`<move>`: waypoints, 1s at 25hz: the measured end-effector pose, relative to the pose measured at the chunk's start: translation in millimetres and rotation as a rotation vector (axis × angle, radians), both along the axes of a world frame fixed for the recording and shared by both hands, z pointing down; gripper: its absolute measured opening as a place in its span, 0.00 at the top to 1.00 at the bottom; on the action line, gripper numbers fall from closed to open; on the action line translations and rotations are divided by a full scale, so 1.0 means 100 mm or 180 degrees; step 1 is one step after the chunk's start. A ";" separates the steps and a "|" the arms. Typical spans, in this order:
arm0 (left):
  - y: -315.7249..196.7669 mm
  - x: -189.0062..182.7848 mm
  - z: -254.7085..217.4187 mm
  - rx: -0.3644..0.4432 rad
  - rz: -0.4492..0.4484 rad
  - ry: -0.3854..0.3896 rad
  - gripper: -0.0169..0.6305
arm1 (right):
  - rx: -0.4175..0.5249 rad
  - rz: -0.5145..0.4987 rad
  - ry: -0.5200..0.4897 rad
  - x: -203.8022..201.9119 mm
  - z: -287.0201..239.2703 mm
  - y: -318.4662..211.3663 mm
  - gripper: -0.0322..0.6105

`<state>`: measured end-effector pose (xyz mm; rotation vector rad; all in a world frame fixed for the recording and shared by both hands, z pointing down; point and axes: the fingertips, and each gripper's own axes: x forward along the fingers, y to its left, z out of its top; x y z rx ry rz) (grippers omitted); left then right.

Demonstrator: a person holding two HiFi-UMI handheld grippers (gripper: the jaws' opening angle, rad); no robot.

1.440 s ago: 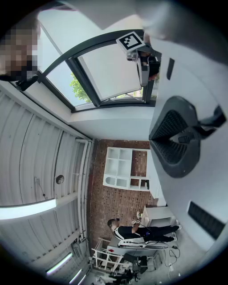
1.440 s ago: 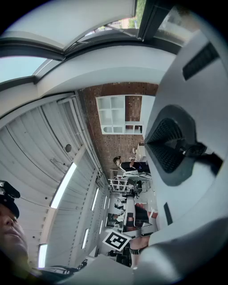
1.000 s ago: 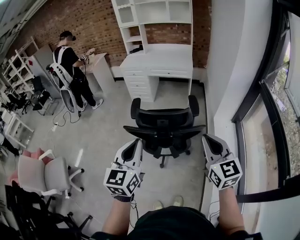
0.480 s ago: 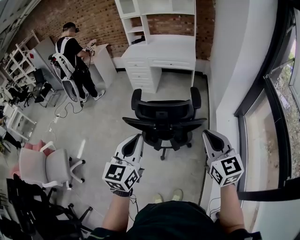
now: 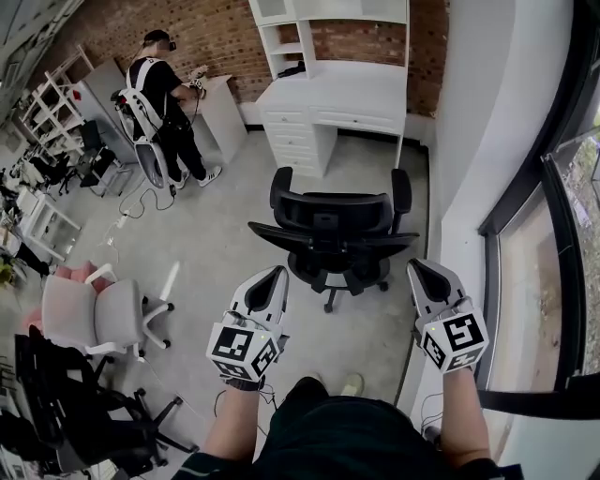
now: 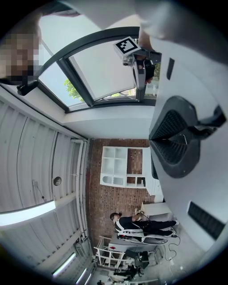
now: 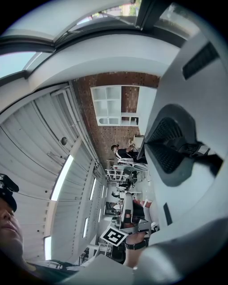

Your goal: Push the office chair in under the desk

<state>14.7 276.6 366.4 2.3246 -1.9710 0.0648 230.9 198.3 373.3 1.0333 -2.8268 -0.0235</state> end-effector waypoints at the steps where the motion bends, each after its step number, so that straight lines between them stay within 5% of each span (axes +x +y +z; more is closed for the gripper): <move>1: 0.00 -0.01 0.01 -0.0016 -0.0015 -0.0012 0.96 | -0.0002 -0.0014 0.0003 -0.01 0.01 0.00 0.94; 9: -0.04 -0.17 0.20 -0.0154 -0.0143 -0.0057 0.96 | -0.0082 -0.0096 0.0152 -0.14 0.22 -0.08 0.94; 25: -0.51 -0.65 0.54 -0.0344 0.0057 -0.0374 0.96 | -0.0190 -0.0057 0.0621 -0.36 0.58 -0.51 0.94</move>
